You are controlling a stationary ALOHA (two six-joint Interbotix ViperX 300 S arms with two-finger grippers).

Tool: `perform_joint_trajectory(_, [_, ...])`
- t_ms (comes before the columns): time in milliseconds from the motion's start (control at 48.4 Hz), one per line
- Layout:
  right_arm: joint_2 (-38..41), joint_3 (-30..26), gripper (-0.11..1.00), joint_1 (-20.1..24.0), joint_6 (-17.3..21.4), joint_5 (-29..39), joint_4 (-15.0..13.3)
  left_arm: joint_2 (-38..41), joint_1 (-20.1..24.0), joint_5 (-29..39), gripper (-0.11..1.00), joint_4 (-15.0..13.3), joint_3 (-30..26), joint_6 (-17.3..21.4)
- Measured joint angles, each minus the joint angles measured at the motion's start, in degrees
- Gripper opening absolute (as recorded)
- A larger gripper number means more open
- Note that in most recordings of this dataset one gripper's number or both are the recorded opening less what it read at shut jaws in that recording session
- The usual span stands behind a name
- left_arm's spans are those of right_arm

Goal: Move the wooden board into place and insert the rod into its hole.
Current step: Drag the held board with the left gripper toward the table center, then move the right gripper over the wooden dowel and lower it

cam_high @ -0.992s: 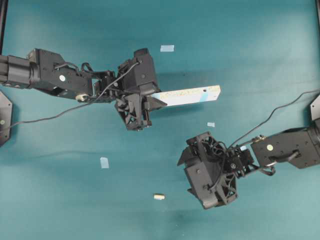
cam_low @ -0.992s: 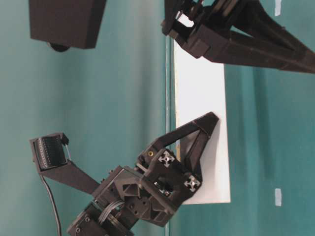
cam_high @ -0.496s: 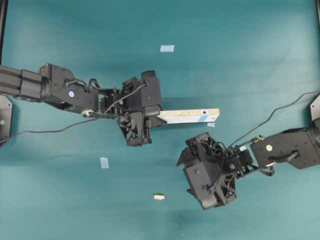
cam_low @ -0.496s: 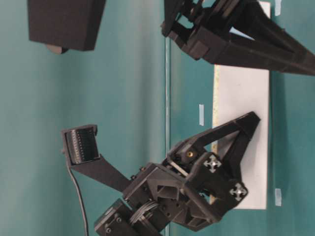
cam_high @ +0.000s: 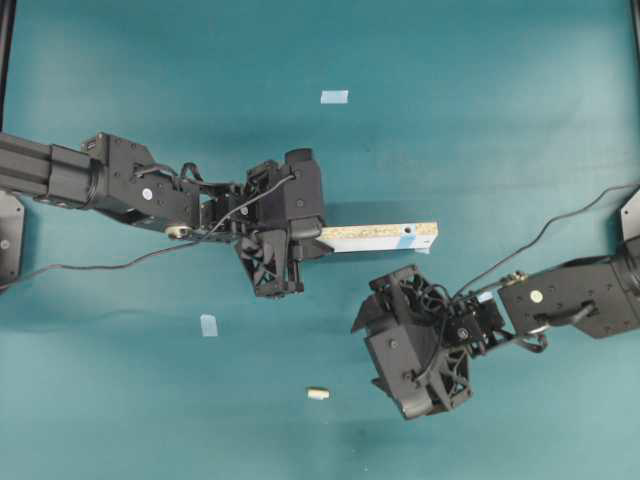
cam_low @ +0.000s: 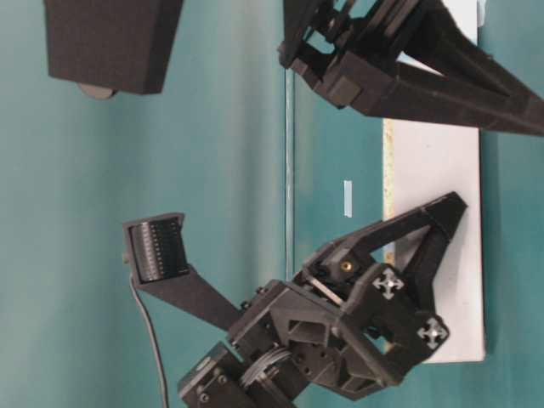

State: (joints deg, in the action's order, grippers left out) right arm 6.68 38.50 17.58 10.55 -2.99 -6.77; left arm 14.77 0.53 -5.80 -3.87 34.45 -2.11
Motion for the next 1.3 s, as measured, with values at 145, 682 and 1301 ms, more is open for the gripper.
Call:
perform_joint_trajectory(145, [-0.1, -0.1, 0.94, 0.0, 0.0, 0.0, 0.0, 1.0, -0.2, -0.9, 0.21, 0.0, 0.1, 0.1])
perform_joint_trajectory(682, [-0.1, -0.1, 0.94, 0.0, 0.0, 0.0, 0.0, 1.8, -0.3, -1.8, 0.24, 0.0, -0.3, 0.1])
perform_joint_trajectory(1301, [0.0, -0.1, 0.94, 0.0, 0.0, 0.1, 0.1, -2.4, -0.2, 3.9, 0.58, 0.0, -0.4, 0.1])
